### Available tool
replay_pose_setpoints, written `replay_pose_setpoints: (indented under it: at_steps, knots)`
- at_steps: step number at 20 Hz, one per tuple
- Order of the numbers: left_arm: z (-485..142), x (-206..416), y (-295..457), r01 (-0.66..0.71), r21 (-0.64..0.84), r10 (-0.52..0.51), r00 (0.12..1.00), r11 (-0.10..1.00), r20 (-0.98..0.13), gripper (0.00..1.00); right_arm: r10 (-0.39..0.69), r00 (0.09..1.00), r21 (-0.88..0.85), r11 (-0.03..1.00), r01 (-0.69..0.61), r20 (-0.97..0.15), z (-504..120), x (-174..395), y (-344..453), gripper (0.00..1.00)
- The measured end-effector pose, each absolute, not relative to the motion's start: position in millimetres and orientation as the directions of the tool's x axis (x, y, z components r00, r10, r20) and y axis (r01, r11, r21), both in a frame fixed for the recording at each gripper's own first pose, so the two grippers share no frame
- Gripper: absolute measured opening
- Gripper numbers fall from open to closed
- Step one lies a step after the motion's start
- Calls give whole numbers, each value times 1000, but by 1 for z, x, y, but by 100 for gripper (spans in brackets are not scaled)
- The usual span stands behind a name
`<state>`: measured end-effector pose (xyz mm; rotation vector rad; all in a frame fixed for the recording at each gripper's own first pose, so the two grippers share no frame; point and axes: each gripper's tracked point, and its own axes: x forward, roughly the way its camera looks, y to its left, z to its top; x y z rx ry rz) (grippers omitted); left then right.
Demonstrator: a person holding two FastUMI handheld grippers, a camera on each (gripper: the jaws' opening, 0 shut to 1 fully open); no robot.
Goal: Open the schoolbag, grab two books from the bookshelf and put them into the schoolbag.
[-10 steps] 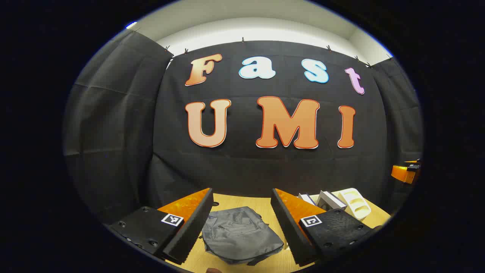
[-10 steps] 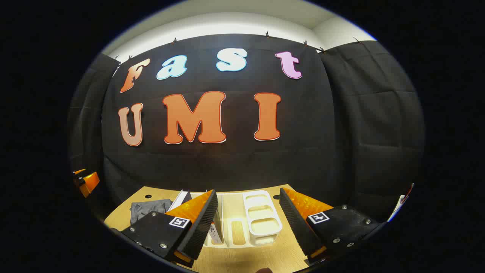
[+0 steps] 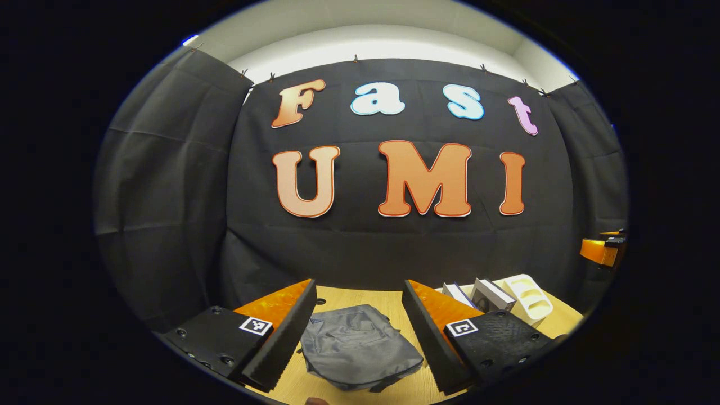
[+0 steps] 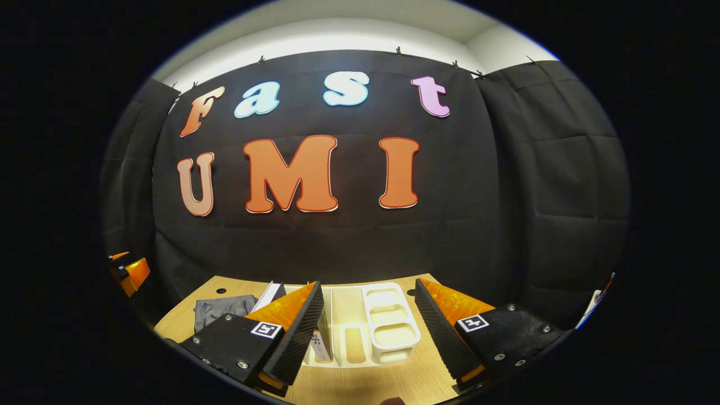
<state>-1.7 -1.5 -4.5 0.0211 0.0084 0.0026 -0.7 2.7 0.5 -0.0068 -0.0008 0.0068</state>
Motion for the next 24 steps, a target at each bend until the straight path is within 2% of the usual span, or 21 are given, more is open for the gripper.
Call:
replay_pose_setpoints:
  at_steps: [10,17,21,22,24]
  knots:
    - [-8,7,-2,10,38,-9,1000,999,-26,96,5,1000,-22,1000,-5,-3,0,4,4,97]
    - [-23,21,3,27,189,-14,997,982,-69,96,-15,999,-18,1000,15,-35,-11,6,-5,97]
    - [-40,27,5,42,326,-8,995,944,-104,97,-42,998,-32,999,41,-50,-19,4,-14,97]
    - [-46,28,3,54,352,-14,993,935,-115,100,-46,997,-31,999,45,-56,-20,4,-16,97]
    - [-59,28,-4,98,392,-40,987,915,-153,97,-53,996,-24,998,51,-67,-23,1,-18,97]
